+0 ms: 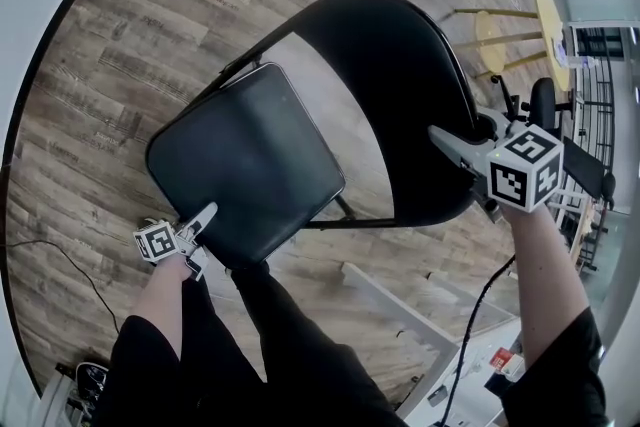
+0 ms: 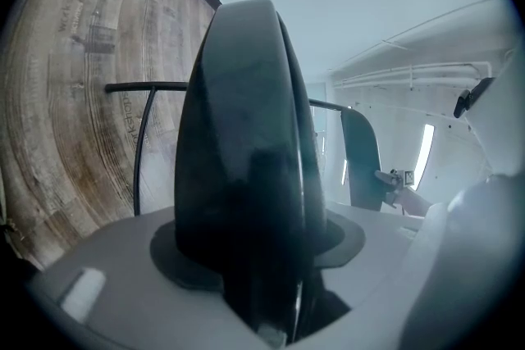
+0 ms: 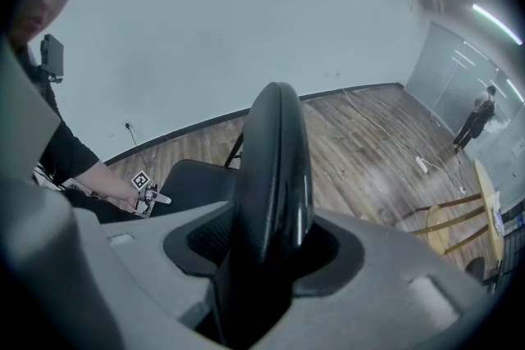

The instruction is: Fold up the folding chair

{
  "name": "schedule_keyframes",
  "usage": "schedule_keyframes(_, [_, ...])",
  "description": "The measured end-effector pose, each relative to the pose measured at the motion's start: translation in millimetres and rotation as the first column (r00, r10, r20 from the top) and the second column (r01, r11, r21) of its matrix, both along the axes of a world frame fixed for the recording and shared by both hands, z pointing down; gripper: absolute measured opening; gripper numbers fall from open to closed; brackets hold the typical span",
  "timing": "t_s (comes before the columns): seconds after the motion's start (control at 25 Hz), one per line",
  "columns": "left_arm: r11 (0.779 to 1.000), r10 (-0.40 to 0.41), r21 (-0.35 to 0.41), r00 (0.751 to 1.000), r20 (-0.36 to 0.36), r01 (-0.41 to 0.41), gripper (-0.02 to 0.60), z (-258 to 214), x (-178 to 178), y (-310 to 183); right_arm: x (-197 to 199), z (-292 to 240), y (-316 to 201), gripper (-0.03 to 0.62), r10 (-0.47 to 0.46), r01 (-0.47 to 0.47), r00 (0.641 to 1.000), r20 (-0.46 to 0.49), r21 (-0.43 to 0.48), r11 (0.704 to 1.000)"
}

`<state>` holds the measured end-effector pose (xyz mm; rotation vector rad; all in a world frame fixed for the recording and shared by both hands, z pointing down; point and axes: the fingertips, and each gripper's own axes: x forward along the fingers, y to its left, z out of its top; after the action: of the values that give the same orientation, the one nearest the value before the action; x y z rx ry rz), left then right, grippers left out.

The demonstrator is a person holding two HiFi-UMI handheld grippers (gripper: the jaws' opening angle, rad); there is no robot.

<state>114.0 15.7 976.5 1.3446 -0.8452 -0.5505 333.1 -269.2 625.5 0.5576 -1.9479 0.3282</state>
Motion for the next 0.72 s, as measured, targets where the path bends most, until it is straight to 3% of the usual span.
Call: schedule_keyframes(0.72, [0.999,-0.025,-0.024,1.000,0.010,0.025,0.265,-14,4,0,-9,-11,9,0.206,-0.017,0.018,1.000,-0.024,0.028,0.999])
